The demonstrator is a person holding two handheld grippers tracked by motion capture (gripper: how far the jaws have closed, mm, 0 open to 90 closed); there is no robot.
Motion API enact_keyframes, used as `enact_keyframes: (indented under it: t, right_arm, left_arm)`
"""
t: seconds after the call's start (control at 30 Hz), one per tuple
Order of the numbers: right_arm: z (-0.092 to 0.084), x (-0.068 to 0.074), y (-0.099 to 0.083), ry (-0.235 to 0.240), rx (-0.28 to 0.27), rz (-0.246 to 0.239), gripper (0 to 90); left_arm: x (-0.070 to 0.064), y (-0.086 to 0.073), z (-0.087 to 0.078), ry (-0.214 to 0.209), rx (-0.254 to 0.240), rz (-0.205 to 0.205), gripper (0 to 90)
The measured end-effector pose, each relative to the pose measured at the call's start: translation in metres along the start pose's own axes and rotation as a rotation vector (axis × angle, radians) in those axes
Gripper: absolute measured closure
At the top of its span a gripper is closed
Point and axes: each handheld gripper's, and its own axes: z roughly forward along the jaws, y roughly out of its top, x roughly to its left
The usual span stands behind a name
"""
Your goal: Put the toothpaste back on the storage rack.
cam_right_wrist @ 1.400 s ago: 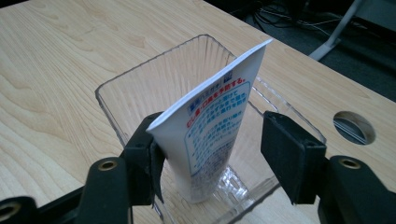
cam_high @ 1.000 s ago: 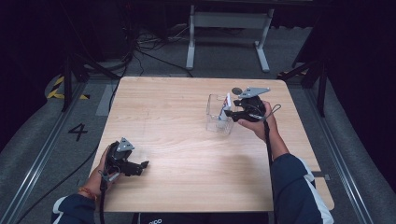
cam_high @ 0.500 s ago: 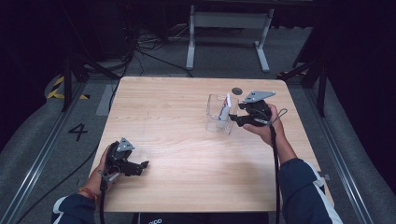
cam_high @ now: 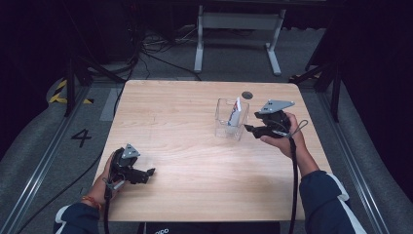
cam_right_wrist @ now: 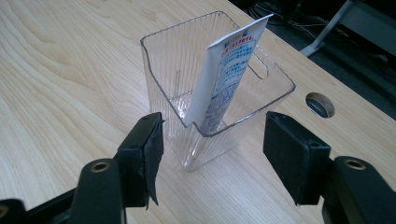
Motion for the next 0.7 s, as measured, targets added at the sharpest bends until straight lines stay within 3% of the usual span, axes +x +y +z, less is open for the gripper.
enact_keyframes:
  t: [0.27, 0.7]
  right_arm:
    - [-0.012, 0.001, -0.012, -0.021, 0.02, -0.017, 37.4]
    - [-0.019, 0.0, -0.049, -0.041, 0.073, -0.02, 35.4]
  left_arm:
    - [0.0, 0.0, 0.0, 0.0, -0.002, -0.005, 0.5]
    - [0.0, 0.0, 0.0, 0.004, -0.004, 0.0, 0.5]
